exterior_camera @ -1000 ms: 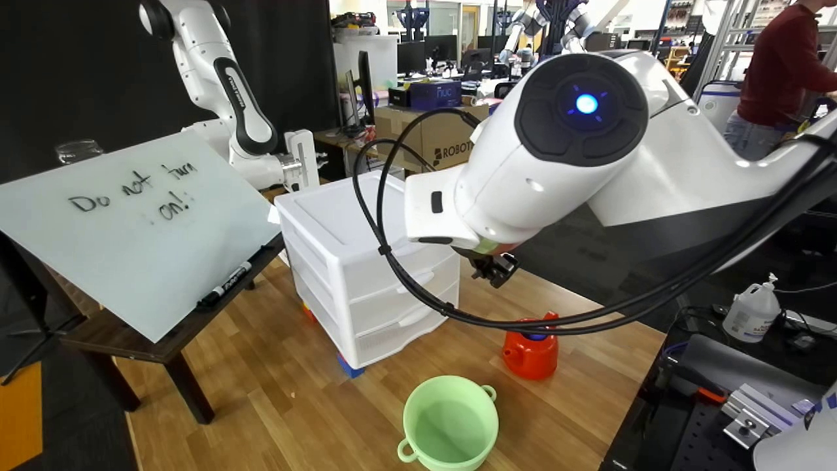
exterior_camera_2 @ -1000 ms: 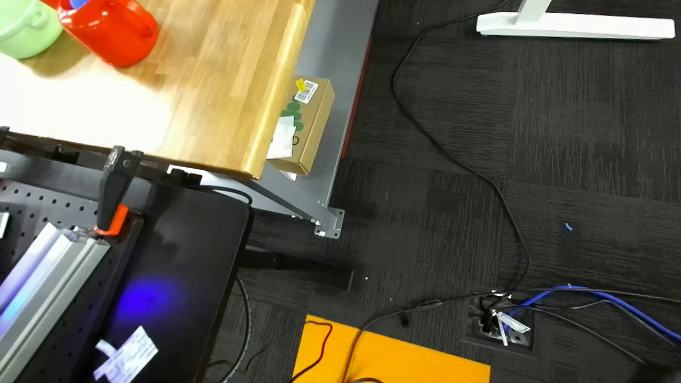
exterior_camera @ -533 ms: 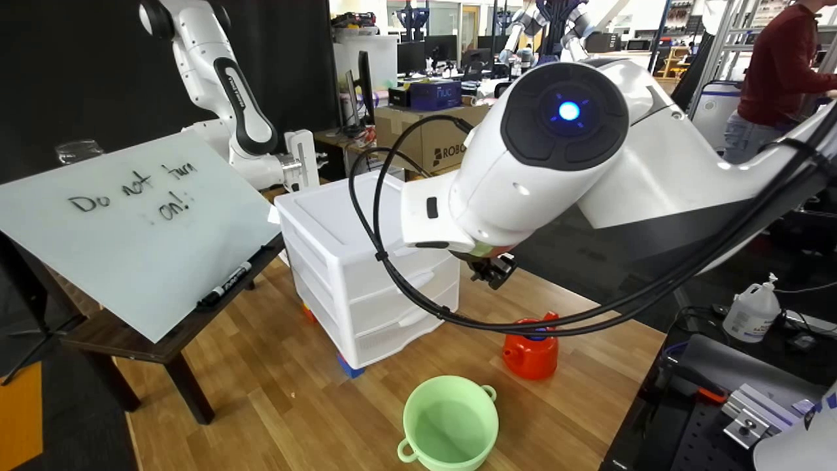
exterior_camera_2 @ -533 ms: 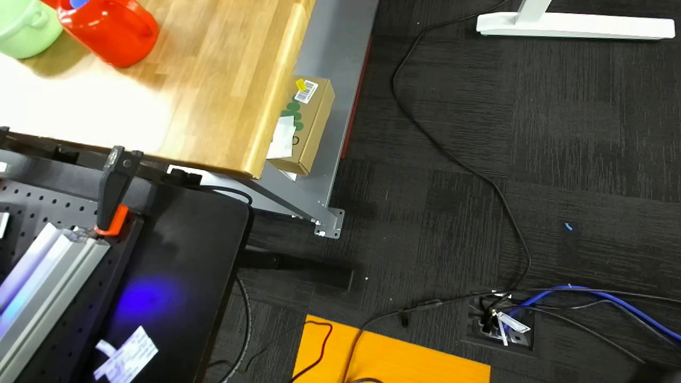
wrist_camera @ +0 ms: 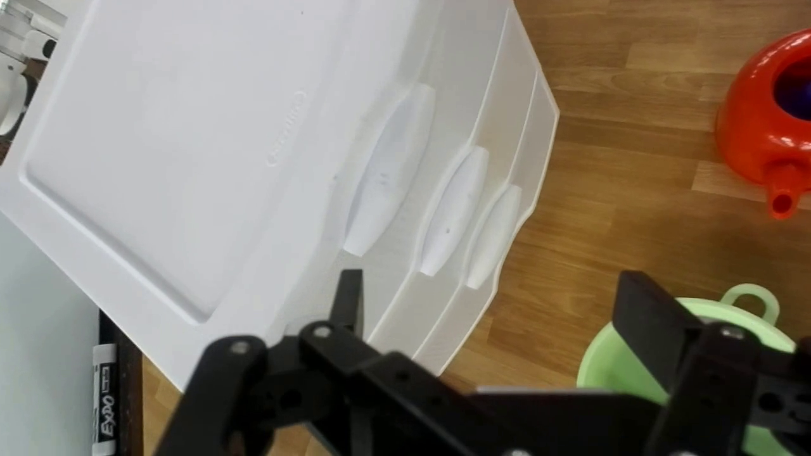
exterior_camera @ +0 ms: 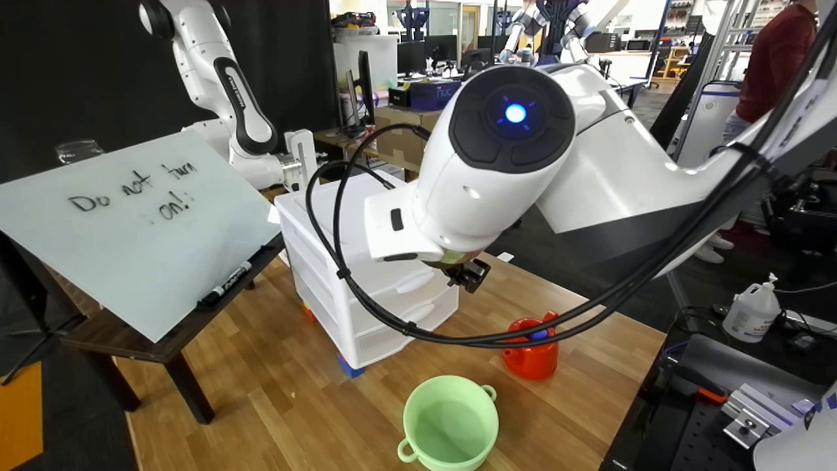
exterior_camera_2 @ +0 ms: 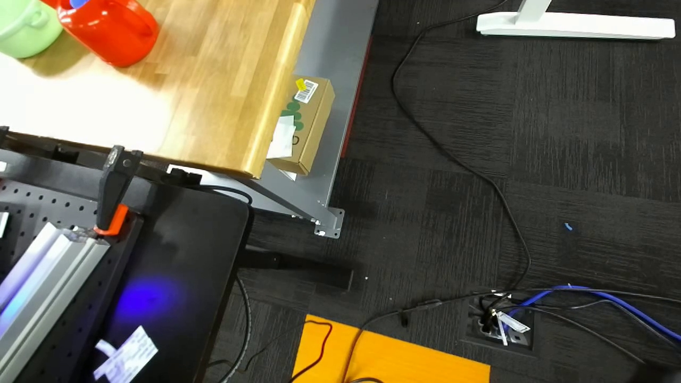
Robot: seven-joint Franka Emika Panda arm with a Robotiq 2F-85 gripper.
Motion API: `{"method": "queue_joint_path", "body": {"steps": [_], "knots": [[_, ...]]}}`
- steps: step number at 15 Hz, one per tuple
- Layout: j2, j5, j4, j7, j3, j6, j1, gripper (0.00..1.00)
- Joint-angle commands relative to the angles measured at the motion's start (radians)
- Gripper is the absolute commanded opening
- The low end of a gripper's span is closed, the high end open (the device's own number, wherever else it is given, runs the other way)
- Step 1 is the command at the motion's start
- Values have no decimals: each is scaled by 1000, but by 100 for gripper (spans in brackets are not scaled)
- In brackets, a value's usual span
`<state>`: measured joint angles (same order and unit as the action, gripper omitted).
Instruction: Open the top drawer
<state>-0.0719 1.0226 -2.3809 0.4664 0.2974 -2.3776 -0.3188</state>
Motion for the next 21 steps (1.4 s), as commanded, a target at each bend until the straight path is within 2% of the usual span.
{"method": "queue_joint_path", "body": {"steps": [1,21], "knots": [[21,14,15,32,0,11,4,100],[9,-10,-35,-10,-27,12,22,100]]}}
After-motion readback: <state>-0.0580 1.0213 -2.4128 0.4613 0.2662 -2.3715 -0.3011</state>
